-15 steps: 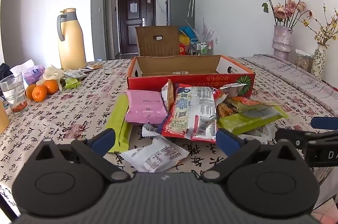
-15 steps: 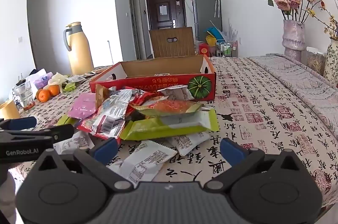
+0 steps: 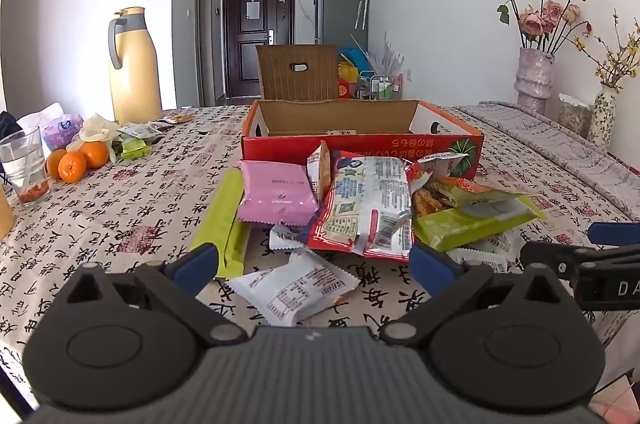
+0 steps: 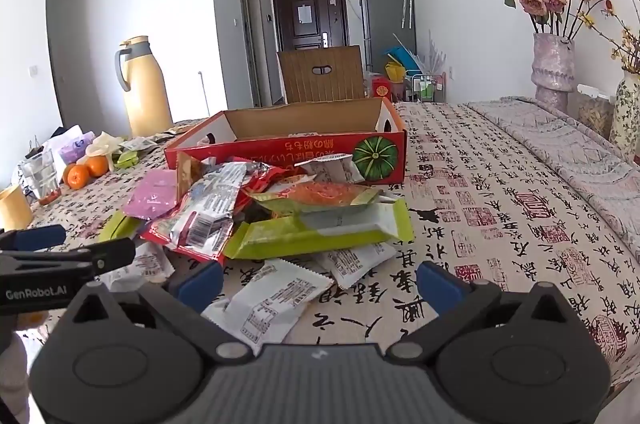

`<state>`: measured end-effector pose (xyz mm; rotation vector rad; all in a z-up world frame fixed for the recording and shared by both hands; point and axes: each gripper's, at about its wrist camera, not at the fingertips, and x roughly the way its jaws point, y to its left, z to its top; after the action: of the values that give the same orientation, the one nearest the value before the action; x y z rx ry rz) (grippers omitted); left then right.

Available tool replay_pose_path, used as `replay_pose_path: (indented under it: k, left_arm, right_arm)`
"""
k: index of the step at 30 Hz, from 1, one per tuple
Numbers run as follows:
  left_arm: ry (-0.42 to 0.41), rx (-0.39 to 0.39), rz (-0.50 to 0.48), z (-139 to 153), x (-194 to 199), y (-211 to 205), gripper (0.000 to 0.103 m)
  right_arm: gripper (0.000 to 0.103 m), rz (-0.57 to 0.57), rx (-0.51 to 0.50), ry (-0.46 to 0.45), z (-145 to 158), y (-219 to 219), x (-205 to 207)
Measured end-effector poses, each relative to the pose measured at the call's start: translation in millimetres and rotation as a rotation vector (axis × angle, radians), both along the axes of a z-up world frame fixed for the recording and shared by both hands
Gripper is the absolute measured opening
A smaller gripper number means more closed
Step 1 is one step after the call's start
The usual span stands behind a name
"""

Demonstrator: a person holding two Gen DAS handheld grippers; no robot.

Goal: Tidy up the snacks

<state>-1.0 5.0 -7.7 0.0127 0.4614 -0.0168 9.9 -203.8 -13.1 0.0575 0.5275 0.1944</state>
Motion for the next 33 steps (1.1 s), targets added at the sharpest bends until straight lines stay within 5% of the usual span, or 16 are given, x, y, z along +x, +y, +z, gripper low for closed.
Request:
replay_pose_path:
  k: [33]
  left_arm:
    - [0.007, -0.011, 0.001, -1.5, -0.8, 1.7, 0.103]
  right_arm:
    - [0.103, 0.002, -0.006, 0.011, -4.5, 1.7, 1.2]
